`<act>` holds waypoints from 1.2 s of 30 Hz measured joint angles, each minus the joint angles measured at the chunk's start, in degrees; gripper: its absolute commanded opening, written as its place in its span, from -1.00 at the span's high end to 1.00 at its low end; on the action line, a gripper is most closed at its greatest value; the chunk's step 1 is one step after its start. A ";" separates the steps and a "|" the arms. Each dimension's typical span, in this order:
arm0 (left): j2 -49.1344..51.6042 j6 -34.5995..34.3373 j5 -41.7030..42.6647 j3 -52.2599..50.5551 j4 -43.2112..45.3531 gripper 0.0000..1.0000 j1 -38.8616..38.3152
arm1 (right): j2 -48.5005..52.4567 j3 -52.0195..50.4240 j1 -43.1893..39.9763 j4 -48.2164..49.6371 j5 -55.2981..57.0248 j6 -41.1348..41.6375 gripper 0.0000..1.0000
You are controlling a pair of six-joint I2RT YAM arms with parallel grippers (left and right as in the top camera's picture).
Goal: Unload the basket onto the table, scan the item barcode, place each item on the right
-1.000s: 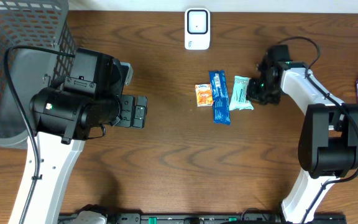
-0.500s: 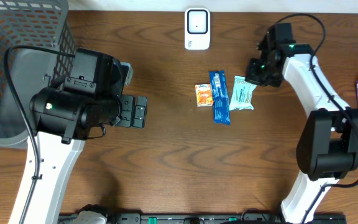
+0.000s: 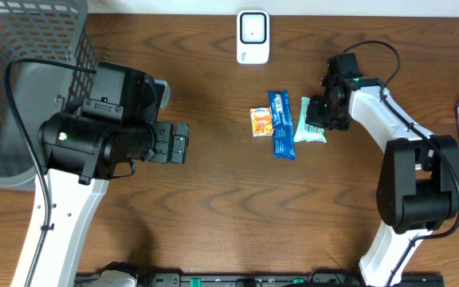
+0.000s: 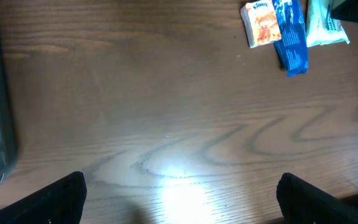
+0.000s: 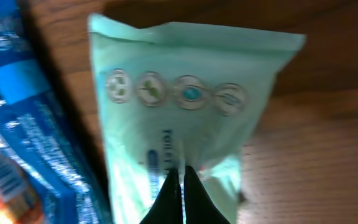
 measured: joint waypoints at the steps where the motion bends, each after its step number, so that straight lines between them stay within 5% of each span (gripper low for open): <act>1: 0.00 0.00 0.00 0.00 0.00 -0.96 0.00 | 0.00 -0.02 -0.02 -0.46 0.83 0.13 0.98; 7: 0.00 0.02 0.02 0.00 0.00 -0.96 0.00 | 0.00 2.89 -0.28 -7.41 3.63 0.87 0.70; 9: 0.00 0.00 0.02 0.00 -0.02 -0.96 0.00 | 0.00 5.60 -0.31 -9.73 3.69 1.07 0.37; 12: 0.00 0.00 0.00 0.00 0.00 -0.96 0.00 | 0.00 9.29 -0.33 -10.45 2.84 1.25 -0.45; 15: 0.00 0.02 0.00 0.00 0.00 -0.96 0.00 | 0.00 10.12 -0.33 -10.40 1.33 1.09 -0.79; 24: 0.00 0.02 -0.02 0.00 0.00 -0.96 0.00 | 0.00 5.60 -0.22 -3.50 0.37 1.22 -0.84; 36: 0.00 0.02 0.00 0.00 0.00 -0.96 0.00 | 0.02 -0.81 4.50 3.37 7.43 2.12 -0.55</act>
